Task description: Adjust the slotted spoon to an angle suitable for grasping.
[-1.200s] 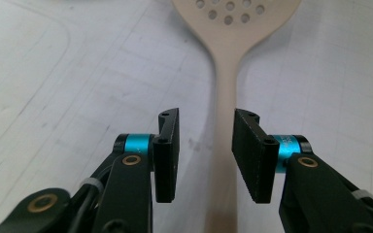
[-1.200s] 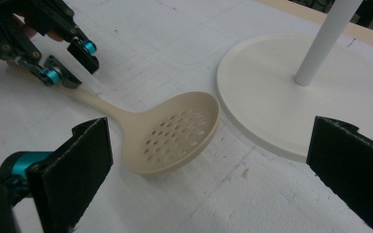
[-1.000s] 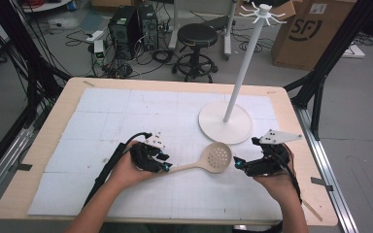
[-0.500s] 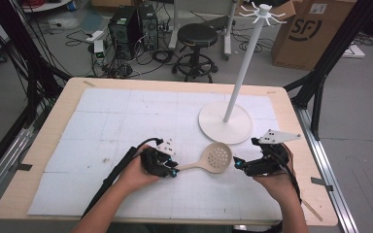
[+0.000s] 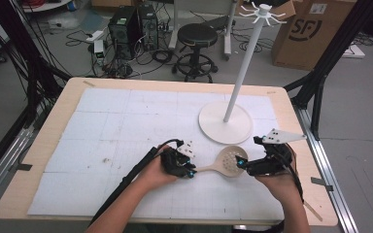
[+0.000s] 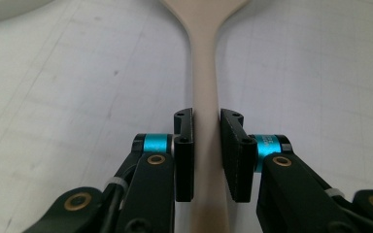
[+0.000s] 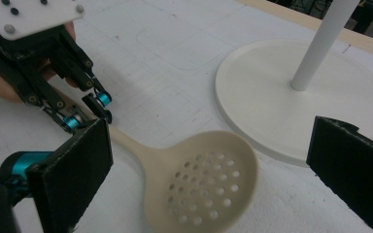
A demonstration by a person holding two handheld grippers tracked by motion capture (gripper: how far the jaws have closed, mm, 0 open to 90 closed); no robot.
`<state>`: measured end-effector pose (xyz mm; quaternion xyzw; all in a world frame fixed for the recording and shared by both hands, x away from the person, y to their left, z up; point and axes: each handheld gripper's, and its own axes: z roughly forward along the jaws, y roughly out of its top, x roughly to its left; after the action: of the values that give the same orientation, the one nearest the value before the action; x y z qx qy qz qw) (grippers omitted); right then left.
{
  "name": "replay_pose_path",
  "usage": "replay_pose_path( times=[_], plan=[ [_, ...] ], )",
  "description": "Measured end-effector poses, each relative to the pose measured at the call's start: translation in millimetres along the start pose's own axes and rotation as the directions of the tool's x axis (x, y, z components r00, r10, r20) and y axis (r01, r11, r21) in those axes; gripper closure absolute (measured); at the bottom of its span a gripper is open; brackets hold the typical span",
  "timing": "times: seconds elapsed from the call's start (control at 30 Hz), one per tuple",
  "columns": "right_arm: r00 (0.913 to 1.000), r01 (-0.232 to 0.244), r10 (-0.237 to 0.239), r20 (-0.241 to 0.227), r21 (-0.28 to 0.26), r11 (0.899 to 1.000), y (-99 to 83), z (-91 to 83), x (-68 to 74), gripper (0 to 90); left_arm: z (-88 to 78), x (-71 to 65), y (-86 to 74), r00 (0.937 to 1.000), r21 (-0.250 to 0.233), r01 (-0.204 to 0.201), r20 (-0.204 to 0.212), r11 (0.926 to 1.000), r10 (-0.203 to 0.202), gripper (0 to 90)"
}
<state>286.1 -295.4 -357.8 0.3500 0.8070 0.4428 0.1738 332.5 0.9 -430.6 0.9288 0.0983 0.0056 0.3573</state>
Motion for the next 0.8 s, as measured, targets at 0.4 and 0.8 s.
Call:
replay_pose_path(
  times=[0.4,0.8],
  plan=[
    [1.0000,-0.005,0.005,0.000,0.001,1.000,-2.3,0.0,-2.1,1.4,3.5,-1.1,10.5,0.9999,-0.028,0.010,0.009,0.9996,-0.010,67.6],
    [1.0000,0.005,-0.005,-0.004,0.023,1.000,-3.8,4.2,0.4,1.4,-64.9,10.5,-24.0,0.9881,-0.198,0.134,-0.048,0.9709,-0.146,44.0]
  ],
)
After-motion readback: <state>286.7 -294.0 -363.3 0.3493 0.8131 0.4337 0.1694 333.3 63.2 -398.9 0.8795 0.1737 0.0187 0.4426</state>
